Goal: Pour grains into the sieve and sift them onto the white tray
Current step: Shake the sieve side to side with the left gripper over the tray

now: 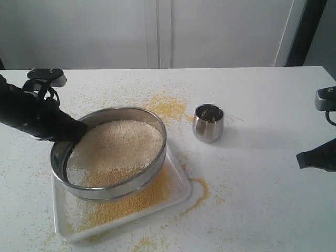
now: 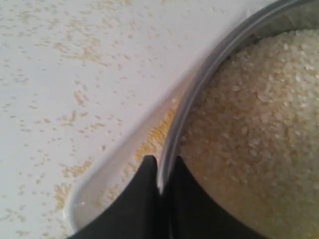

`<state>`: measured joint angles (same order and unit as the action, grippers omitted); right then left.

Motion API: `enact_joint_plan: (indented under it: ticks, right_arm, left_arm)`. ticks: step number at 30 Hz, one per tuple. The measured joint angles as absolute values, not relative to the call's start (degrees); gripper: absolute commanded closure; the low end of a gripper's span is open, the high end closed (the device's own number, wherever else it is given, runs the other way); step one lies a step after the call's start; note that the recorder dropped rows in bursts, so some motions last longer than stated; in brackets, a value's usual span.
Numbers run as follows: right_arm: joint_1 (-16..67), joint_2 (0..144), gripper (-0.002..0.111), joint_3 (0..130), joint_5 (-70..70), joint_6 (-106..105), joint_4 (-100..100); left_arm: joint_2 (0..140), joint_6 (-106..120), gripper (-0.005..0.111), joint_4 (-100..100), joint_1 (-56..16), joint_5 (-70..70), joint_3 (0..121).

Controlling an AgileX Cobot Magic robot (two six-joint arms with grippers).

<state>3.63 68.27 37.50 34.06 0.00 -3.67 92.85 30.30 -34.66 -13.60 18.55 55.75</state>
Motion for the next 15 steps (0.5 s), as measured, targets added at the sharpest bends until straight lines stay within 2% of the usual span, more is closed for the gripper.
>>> enact_joint_plan:
  ticks: [2,6,10,15]
  right_arm:
    - [3.63,68.27,0.108,37.5,33.79,0.0,-3.52]
    - [3.63,68.27,0.108,37.5,33.63,0.0,-3.49]
    - [3.63,68.27,0.108,37.5,33.59,0.0,-3.49]
    - [3.63,68.27,0.108,37.5,33.59,0.0,-3.49]
  left_arm:
    - [92.44,38.46,0.107,-32.38,-15.65,16.43,56.21]
    - [92.35,27.78,0.107,-29.52,-14.87,16.66,56.01]
    - [91.62,39.74,0.107,-27.33,-15.95,16.44,55.88]
    - [91.51,29.18,0.107,-27.83,-14.71,15.06,55.41]
